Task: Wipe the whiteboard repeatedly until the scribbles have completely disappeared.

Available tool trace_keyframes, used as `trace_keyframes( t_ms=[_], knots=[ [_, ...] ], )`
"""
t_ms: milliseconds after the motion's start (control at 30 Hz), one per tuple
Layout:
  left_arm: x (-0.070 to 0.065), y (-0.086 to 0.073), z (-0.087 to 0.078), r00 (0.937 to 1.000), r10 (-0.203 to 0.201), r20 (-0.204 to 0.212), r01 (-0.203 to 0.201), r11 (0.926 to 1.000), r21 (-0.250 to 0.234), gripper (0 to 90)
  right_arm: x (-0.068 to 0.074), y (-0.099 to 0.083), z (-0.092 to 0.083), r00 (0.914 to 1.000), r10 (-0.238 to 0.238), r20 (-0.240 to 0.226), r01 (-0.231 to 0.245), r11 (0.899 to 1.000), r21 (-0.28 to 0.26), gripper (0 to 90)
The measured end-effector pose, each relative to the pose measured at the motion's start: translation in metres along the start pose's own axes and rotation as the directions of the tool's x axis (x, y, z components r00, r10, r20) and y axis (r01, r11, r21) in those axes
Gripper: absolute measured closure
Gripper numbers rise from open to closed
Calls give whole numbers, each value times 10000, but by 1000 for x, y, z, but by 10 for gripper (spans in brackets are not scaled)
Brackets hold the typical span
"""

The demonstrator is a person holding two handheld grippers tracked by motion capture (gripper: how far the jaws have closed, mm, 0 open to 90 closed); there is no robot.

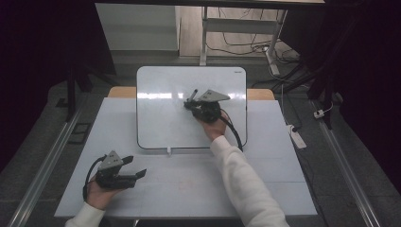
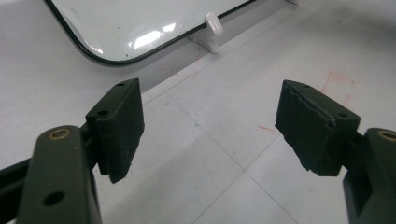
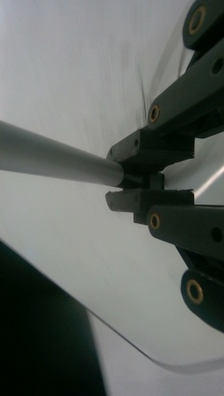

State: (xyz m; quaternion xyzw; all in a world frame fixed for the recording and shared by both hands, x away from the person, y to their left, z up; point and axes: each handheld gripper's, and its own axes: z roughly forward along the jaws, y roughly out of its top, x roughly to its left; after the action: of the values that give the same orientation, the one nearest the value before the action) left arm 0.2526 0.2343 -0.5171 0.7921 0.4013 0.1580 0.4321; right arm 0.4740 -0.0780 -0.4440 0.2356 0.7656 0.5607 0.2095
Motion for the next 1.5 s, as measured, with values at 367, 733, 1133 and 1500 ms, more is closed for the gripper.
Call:
trace_keyframes(
  t_ms=[367, 733, 1133, 1500],
  knots=[
    [0, 0, 0, 10000, -33, 1, 33, 10000, -49, 241, -2, -4, -8, 9998, -206, -64, 208, 9996, 196, 780],
    [0, 0, 1, 10000, -37, -24, 37, 10000, 8, 241, -6, -1, -8, 9985, -547, -50, 548, 9980, 312, 780],
    [0, 0, 1, 10000, 1, -37, -1, 10000, -1, 241, -14, 0, -13, 9996, -253, -124, 257, 9993, 279, 780],
    [0, 0, 2, 10000, 2, -31, -2, 10000, 8, 241, -30, -8, -34, 9987, 40, 510, -37, 10000, -63, 780]
  ],
)
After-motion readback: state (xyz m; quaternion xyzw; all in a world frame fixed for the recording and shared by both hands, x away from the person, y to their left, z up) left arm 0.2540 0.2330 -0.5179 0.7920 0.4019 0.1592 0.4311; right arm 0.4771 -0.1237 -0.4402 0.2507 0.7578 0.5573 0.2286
